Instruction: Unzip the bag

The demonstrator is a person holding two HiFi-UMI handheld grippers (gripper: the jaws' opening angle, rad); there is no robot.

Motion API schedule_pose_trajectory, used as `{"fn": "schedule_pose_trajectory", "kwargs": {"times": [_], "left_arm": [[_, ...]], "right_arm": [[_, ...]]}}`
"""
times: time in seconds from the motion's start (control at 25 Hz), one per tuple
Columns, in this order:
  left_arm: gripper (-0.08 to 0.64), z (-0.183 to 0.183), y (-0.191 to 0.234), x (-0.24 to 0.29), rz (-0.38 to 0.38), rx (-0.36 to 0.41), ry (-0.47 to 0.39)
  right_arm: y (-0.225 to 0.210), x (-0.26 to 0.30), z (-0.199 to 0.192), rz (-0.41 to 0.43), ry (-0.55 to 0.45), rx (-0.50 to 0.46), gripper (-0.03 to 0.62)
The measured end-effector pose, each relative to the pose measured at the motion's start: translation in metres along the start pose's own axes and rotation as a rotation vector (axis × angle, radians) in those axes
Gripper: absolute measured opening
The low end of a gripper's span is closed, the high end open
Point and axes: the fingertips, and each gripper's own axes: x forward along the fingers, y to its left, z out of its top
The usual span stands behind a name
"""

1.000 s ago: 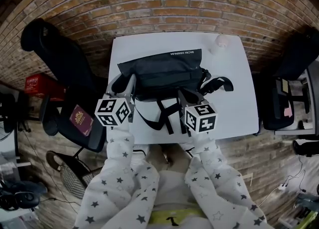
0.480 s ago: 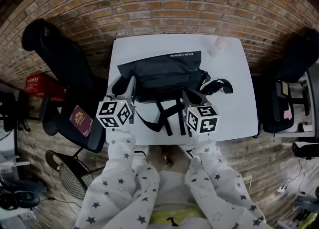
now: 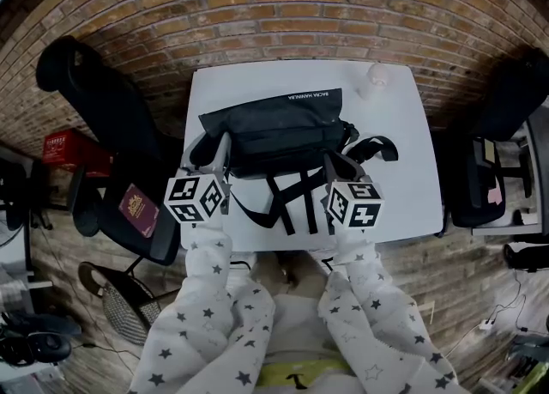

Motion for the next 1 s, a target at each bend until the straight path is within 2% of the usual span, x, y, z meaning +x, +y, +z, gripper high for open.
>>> {"fn": "schedule_pose_trajectory", "kwargs": {"times": [1.0], "left_arm": [[0.134,-0.001,0.002,0.000,0.005,-0.004,-0.004]], "right_arm": [[-0.050,-0.012,0.007,-0.148,-0.043,0.065,0.020]]}}
